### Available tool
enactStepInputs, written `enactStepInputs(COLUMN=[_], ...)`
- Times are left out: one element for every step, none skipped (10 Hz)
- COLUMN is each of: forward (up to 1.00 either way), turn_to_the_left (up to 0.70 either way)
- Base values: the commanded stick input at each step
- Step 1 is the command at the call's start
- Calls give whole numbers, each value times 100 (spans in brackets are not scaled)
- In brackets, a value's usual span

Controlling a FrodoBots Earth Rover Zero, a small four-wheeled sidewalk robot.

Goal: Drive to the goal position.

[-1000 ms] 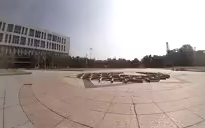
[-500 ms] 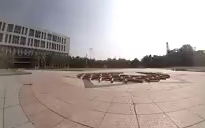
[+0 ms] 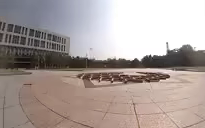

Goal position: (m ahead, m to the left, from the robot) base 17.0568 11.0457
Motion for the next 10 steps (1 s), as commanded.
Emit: enactStepInputs(forward=[4,4,5,5,4,5,4,5,4,4], turn_to_the_left=[0,0,0,0,0,0,0,0,0,0])
